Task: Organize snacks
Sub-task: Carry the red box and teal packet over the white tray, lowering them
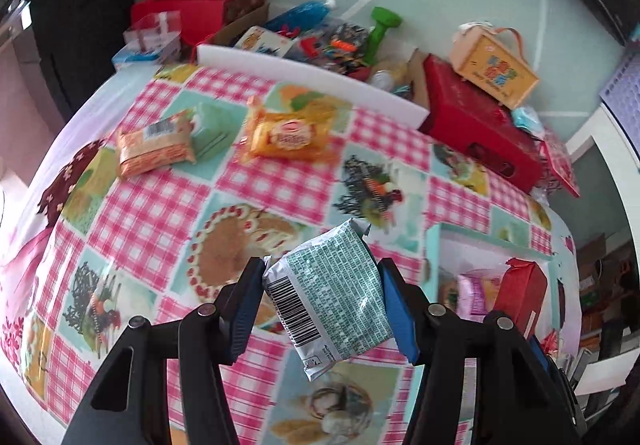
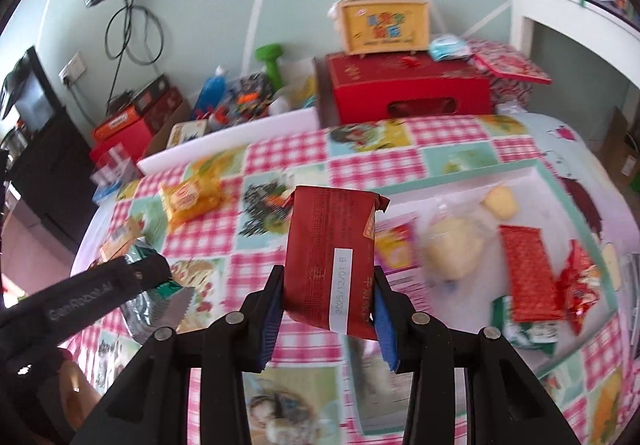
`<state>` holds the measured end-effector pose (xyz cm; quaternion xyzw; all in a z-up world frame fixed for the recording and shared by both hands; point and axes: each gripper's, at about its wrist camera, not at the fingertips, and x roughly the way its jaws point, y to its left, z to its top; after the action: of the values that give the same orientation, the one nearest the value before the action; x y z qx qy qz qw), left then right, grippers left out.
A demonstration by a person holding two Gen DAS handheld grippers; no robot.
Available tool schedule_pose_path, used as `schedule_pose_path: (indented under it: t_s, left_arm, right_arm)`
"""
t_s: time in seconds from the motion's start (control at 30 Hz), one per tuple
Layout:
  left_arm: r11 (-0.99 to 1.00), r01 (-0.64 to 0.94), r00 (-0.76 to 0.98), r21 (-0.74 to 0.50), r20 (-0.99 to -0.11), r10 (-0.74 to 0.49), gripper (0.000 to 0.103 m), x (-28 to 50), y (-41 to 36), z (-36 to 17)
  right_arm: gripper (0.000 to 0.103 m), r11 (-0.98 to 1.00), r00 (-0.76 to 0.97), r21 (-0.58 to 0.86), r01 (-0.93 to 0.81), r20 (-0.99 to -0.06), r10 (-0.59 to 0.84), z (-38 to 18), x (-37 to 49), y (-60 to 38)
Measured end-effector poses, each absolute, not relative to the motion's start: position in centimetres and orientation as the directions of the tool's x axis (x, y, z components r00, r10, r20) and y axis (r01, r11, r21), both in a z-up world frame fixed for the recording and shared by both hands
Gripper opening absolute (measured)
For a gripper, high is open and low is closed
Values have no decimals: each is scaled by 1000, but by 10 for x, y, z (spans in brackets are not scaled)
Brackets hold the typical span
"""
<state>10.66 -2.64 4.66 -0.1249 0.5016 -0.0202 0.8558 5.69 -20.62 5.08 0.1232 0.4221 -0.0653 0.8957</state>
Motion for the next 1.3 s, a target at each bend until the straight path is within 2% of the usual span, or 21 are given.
schedule_pose_path:
  t_s: [0.57,0.97,1.3]
  left_arm:
    - [947,261,488,-188,-821,-297,59,93,-178,63]
    - [919,357,453,-168,-829,-328,59,91,-225,42]
    - [906,385,428,-177,-835,-345,59,94,-233,30]
  right_arm:
    - [43,846,595,184,500,-783,-181,44,34,-340]
    - [43,809,563,184,559,-800,-207,30,28,-379]
    - [44,803,553,191,564,-810,-195,22,26,-386]
